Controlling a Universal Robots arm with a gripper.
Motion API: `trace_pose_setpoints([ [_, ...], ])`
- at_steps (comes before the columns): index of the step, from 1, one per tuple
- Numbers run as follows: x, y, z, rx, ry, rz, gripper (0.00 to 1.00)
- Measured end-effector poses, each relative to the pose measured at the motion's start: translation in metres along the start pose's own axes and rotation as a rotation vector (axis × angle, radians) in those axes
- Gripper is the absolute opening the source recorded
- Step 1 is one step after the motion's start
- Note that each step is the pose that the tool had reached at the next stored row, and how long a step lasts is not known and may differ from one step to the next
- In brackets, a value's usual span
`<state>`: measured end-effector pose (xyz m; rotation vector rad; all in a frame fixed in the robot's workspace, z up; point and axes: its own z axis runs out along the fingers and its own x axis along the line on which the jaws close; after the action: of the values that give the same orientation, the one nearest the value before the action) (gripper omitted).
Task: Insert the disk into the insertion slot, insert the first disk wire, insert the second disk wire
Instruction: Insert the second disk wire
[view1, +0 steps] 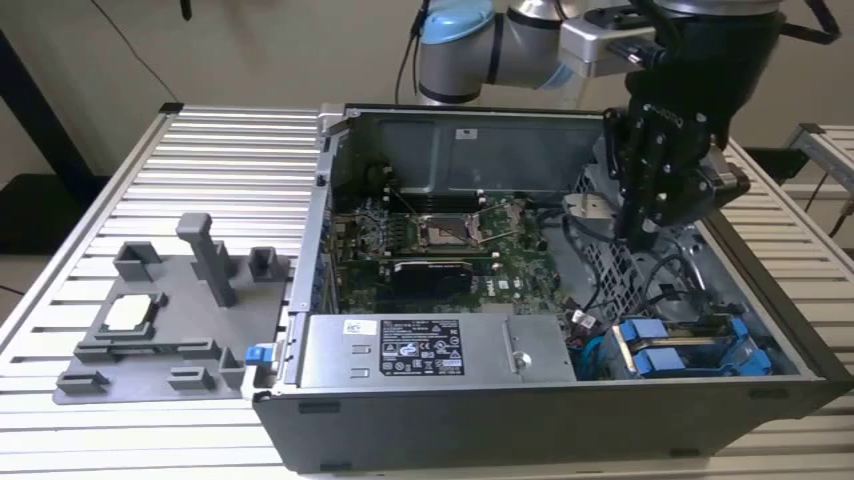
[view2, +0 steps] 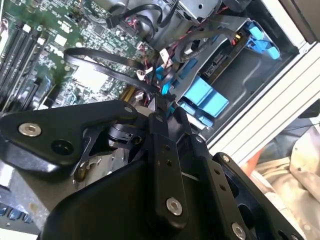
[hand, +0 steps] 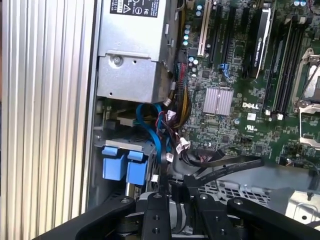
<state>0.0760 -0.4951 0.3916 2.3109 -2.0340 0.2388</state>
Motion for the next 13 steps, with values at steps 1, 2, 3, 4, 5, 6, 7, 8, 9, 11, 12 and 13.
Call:
trace_pose_setpoints([
  [1, 0.0, 0.0, 0.0005, -0.0007, 0.0066, -0.001, 0.27],
  [2, 0.0, 0.0001, 0.001, -0.0014, 0.0126, -0.002, 0.27],
  [3, 0.0001, 0.0002, 0.0016, -0.0019, 0.0164, -0.002, 0.27],
  [4, 0.0001, 0.0003, 0.0025, -0.0007, 0.0171, -0.002, 0.27],
  [5, -0.0001, 0.0005, 0.0036, 0.0036, 0.0177, -0.001, 0.27],
  [6, -0.0003, 0.0006, 0.0047, 0.0098, 0.0187, 0.0, 0.27],
  [7, -0.0005, 0.0008, 0.0056, 0.0168, 0.0197, 0.001, 0.27],
  [8, -0.0006, 0.0011, 0.0063, 0.0223, 0.0208, 0.001, 0.27],
  [9, -0.0007, 0.0012, 0.0065, 0.0238, 0.0211, 0.002, 0.27],
  [11, -0.0006, 0.0012, 0.0066, 0.0239, 0.021, 0.002, 0.27],
  [12, -0.0006, 0.0012, 0.0065, 0.0239, 0.0211, 0.002, 0.27],
  [13, -0.0006, 0.0012, 0.0066, 0.0239, 0.0211, 0.002, 0.27],
])
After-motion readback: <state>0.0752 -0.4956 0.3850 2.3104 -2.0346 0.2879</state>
